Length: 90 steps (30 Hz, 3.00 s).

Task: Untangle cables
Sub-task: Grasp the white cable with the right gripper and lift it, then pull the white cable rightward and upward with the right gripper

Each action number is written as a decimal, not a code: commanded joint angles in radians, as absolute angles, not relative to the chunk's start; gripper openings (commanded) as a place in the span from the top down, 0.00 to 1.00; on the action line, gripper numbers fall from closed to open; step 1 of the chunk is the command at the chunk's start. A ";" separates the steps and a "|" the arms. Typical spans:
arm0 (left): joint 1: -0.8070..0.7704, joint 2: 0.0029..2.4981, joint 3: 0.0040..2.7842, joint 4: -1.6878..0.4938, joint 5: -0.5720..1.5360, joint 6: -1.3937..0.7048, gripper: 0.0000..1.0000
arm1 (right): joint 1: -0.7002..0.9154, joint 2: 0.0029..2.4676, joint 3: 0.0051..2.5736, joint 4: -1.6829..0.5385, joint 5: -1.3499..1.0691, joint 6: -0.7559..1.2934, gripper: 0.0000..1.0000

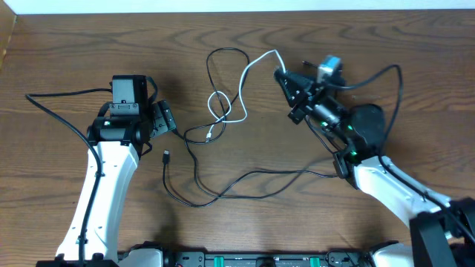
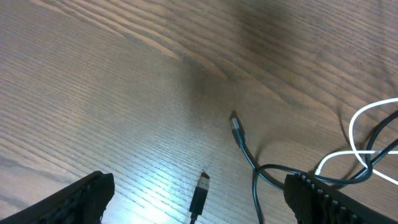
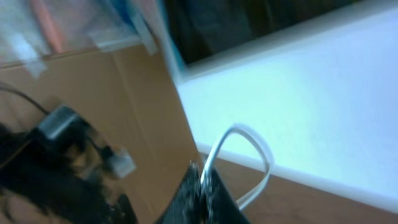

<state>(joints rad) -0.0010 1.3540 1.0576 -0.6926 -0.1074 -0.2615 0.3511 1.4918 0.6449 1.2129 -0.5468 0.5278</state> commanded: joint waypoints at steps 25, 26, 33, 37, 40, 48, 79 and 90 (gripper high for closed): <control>0.001 1.356 1.084 -0.695 -0.113 -0.263 0.08 | 0.352 1.106 0.654 1.095 -0.479 0.559 0.99; 0.001 1.356 1.084 -0.695 -0.113 -0.263 0.08 | 0.352 1.105 0.654 1.034 -0.469 0.556 0.99; 0.001 1.356 1.084 -0.695 -0.113 -0.263 0.09 | 0.361 1.105 0.654 0.535 -0.455 0.735 0.99; 0.001 1.356 1.084 -0.695 -0.113 -0.263 0.08 | 0.385 1.105 0.654 0.408 -0.455 0.822 0.99; 0.001 1.356 1.084 -0.695 -0.113 -0.263 0.09 | 0.392 1.105 0.654 0.427 -0.455 0.822 0.99; 0.001 1.356 1.084 -0.696 -0.113 -0.263 0.08 | 0.382 1.105 0.664 0.741 -0.482 0.822 0.99; 0.001 1.356 1.084 -0.695 -0.113 -0.263 0.08 | -0.068 1.235 1.711 -0.911 -0.068 0.161 0.99; 0.001 1.356 1.084 -0.630 -0.117 -0.271 0.09 | -0.064 1.283 1.711 -0.985 -0.194 0.135 0.99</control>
<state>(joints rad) -0.0010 1.3540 1.0588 -0.6670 -0.1123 -0.2619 -0.0624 1.2682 1.6917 -0.9741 -0.1345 0.1699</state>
